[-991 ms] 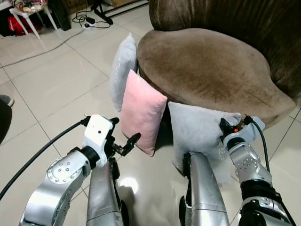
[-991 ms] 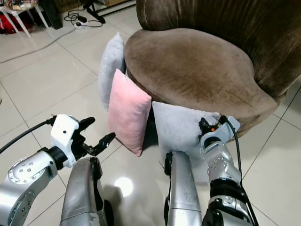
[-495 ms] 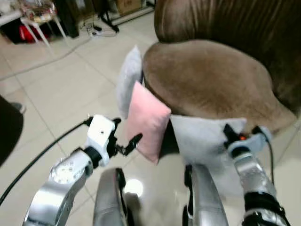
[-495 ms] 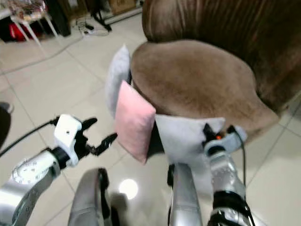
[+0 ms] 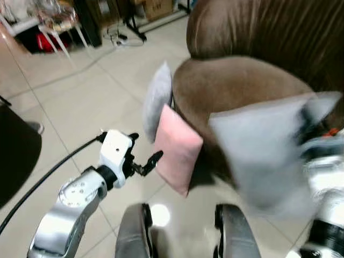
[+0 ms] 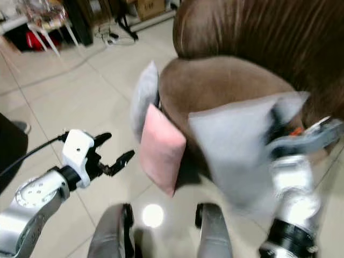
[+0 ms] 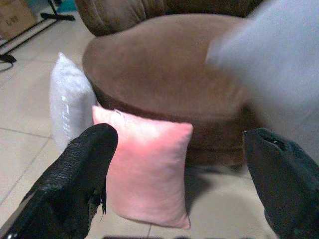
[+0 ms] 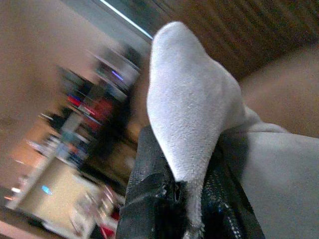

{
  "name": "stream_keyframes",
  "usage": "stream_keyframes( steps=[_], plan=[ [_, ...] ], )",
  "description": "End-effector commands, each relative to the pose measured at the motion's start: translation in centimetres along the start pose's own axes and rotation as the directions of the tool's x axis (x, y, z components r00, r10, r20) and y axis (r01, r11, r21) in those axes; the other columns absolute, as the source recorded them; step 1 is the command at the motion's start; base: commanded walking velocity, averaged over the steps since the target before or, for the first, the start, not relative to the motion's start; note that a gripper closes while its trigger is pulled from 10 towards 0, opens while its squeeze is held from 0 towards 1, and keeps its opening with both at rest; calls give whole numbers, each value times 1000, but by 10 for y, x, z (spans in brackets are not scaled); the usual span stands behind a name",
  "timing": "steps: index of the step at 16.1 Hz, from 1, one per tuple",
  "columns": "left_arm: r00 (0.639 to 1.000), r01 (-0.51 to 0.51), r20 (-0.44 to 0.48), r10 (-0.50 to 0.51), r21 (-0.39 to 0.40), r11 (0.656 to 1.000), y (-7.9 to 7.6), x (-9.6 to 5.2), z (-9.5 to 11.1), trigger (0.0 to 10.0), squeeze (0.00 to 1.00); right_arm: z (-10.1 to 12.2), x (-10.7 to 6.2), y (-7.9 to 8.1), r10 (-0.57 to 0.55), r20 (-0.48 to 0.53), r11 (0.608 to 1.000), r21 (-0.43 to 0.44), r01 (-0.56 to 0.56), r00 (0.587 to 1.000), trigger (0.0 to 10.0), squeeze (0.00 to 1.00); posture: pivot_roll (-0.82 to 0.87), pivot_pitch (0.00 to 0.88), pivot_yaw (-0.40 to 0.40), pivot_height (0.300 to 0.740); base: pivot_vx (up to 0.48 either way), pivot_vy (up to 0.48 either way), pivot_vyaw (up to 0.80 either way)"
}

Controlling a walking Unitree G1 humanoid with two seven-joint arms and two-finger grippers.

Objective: Move the pillow to the sofa from floor

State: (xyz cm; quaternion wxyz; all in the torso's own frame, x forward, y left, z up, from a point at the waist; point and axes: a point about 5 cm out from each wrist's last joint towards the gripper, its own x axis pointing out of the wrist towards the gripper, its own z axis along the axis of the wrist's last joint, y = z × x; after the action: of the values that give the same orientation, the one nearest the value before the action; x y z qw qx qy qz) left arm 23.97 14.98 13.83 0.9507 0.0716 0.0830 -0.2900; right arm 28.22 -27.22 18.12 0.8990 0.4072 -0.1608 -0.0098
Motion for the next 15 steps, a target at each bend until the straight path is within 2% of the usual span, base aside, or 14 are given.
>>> stream_keyframes(
  steps=[1, 2, 3, 4, 5, 6, 8, 9, 10, 11, 12, 14, 15],
  plan=[
    [1000, 5, -8, -5, 16, 1000, 1, 1, -1, 10000, 1000, 20, 4, 21, 72, 55, 997, 0, -72, 996, 0, 0, -56, 13, 69, 677, 0, 0, 0],
    [1000, 5, -8, -5, 16, 1000, 1, 1, -1, 10000, 1000, 20, 4, 21, 72, 55, 997, 0, -72, 996, 0, 0, -56, 13, 69, 677, 0, 0, 0],
    [1000, -8, 2, 8, 29, 1000, 4, 1, 2, 10000, 1000, 37, 8, 39, 94, 97, 995, -29, -92, 991, 0, 0, -57, 2, 70, 687, 0, 0, 0],
    [1000, -24, 16, 24, 37, 999, 6, 2, 5, 10000, 1000, 45, 12, 49, 102, 122, 994, -53, -96, 987, 0, 0, -59, 0, 69, 692, 0, 0, 0],
    [990, -124, 71, 119, 67, 990, 17, 2, 17, 10000, 1000, 53, 20, 64, 46, 119, 983, -182, -24, 992, 0, 0, -69, 0, 66, 707, 0, 0, 0],
    [981, -175, 99, 167, 72, 982, 21, 1, 24, 10000, 1000, 49, 21, 66, 11, 98, 957, -289, 18, 995, 0, 0, -69, 0, 66, 717, 0, 0, 0],
    [970, -219, 132, 205, 102, 970, 21, -3, 32, 10000, 1000, 33, 19, 69, -41, 45, 929, -365, 55, 998, 0, 0, -64, 0, 60, 732, 0, 0, 0],
    [966, -238, 145, 213, 190, 952, 16, -10, 37, 10000, 961, 10, 11, 80, -48, -15, 902, -430, 37, 999, 0, 0, -54, 0, 55, 740, 0, 0, 0],
    [965, -241, 147, 215, 190, 952, 14, -12, 38, 10000, 906, 3, 8, 80, -55, -29, 901, -432, 37, 998, 0, 0, -52, 0, 56, 740, 0, 0, 0],
    [957, -269, 149, 249, 138, 953, 12, -13, 35, 10000, 816, -11, 1, 77, -103, -39, 901, -428, 77, 994, 0, 0, -51, 0, 55, 740, 0, 0, 0],
    [952, -291, 140, 273, 128, 948, 13, -14, 32, 10000, 753, -19, -4, 77, -110, -53, 896, -438, 76, 992, 0, 0, -55, 0, 52, 740, 0, 0, 0],
    [935, -346, 123, 333, 106, 932, 20, -14, 24, 10000, 722, -39, -13, 77, -105, -108, 881, -471, 42, 988, 0, 0, -50, 0, 31, 740, 0, 0, 0],
    [921, -381, 121, 370, 91, 920, 24, -11, 23, 10000, 678, -54, -17, 74, -105, -167, 850, -528, 1, 980, 0, 0, -45, 0, 6, 740, 0, 0, 0]
  ],
)
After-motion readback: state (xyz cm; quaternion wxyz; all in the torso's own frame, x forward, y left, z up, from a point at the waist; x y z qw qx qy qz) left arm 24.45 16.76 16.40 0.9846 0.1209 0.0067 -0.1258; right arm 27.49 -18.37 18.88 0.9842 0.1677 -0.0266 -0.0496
